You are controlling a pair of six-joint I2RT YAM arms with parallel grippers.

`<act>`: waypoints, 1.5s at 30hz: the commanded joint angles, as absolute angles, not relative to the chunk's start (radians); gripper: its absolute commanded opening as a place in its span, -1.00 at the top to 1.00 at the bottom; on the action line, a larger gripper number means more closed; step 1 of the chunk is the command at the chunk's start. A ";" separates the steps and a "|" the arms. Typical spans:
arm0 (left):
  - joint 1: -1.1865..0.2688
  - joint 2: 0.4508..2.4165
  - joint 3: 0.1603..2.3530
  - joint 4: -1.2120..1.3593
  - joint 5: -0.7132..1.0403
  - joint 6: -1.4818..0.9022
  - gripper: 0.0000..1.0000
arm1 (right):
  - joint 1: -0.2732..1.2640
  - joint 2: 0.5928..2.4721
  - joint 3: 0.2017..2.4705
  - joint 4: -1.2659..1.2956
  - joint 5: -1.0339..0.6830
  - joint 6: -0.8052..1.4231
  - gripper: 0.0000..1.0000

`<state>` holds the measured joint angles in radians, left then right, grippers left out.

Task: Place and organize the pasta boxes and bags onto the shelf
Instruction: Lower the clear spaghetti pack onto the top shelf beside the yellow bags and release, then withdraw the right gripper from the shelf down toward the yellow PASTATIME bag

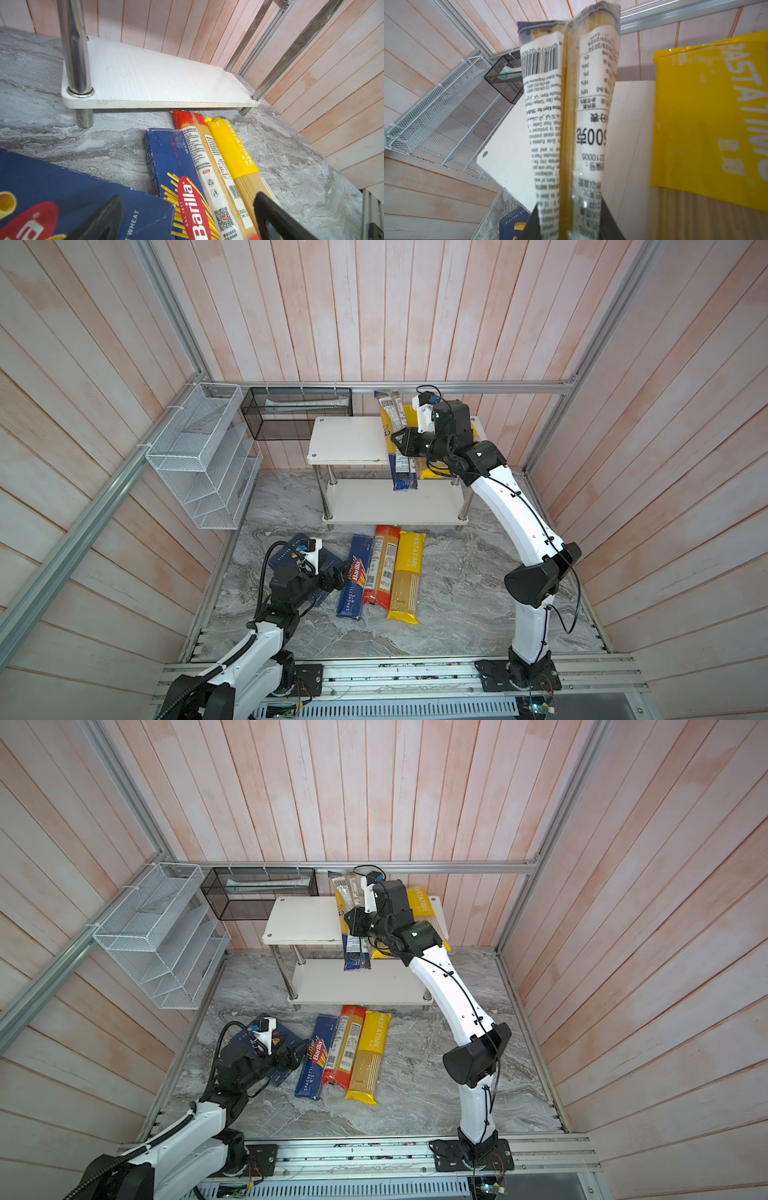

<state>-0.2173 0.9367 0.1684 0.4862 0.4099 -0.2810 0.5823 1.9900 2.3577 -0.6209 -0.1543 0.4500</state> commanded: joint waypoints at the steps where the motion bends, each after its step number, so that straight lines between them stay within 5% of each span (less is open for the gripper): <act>1: -0.222 0.919 0.184 0.485 0.394 -0.267 -0.99 | 0.554 2.021 2.397 -0.524 -0.157 0.466 0.52; 12: -0.222 0.917 0.185 0.475 0.382 -0.267 -0.99 | 0.537 2.019 2.347 -0.483 -0.210 0.517 -0.05; 24: -0.222 0.916 0.185 0.483 0.387 -0.267 -0.99 | 0.596 1.830 2.237 -0.539 -0.131 0.418 -0.11; 45: -0.228 0.942 0.189 0.496 0.410 -0.266 -0.99 | 0.908 0.873 0.990 -0.289 0.099 0.575 -0.09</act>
